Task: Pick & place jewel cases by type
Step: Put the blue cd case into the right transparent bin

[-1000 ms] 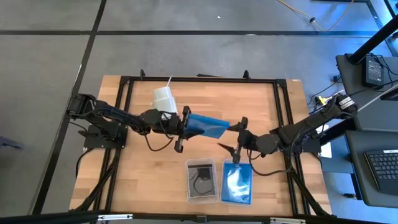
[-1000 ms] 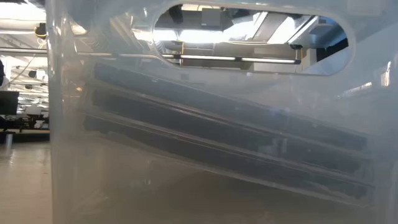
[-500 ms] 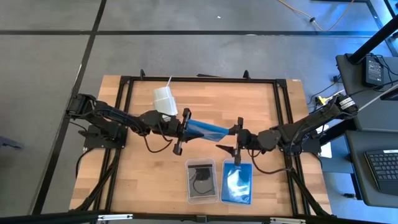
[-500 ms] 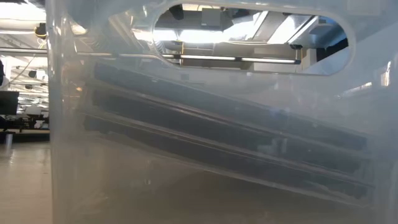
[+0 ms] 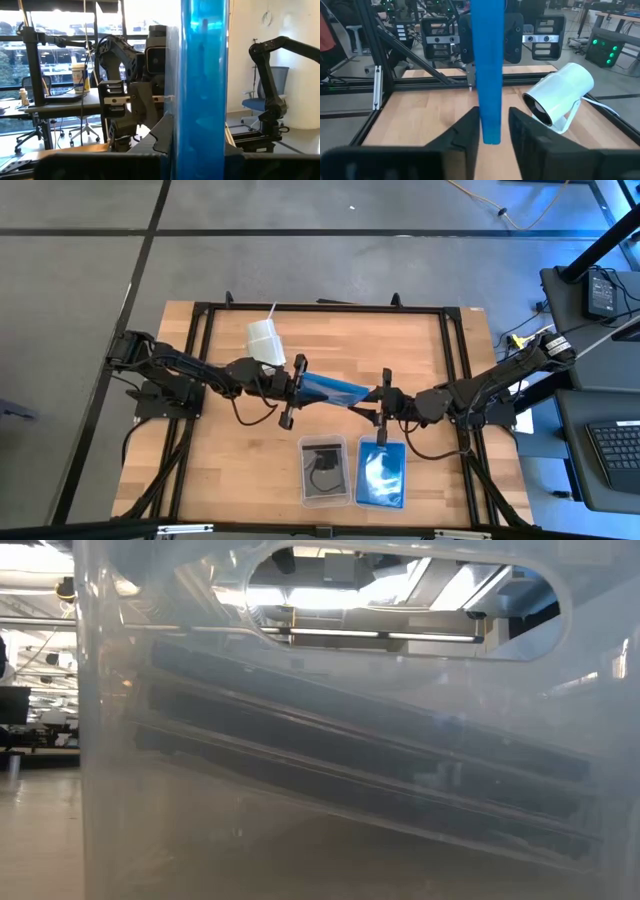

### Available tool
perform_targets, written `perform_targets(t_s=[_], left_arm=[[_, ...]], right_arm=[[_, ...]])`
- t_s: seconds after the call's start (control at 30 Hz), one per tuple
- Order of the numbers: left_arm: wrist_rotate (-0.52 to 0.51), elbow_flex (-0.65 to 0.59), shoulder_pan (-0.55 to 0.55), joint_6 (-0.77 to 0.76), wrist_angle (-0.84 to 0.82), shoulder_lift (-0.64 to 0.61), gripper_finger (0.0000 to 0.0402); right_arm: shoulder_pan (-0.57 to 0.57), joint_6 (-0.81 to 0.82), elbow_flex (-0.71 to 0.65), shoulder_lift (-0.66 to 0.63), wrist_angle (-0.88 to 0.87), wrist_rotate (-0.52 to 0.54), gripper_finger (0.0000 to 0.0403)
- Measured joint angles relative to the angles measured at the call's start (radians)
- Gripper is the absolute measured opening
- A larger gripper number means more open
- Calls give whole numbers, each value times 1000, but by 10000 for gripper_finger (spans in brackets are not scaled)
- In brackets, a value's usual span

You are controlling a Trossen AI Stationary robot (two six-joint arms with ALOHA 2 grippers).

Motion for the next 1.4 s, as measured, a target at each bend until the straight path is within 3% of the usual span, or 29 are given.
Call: perform_targets(t_s=[0.2, 0.47, 0.7, 1.0, 1.17, 1.4], left_arm=[[-12, 0, 1, 0, -4, 0, 17], [-21, 0, 1, -7, -4, 0, 17], [-111, 0, -6, 1, -4, 0, 34], [-124, 0, -43, 28, -28, 0, 120], [-79, 0, -58, 28, -46, 0, 173], [-108, 1, -50, -8, -204, -3, 209]], right_arm=[[0, -3, 0, 0, -1, 1, 46], [1, 18, 0, 0, -1, 1, 45], [0, 24, 0, -1, -6, 33, 45], [1, -4, 0, -1, -13, 55, 45], [2, -20, 0, 0, -14, 76, 45], [0, -32, 8, 0, -8, 81, 45]])
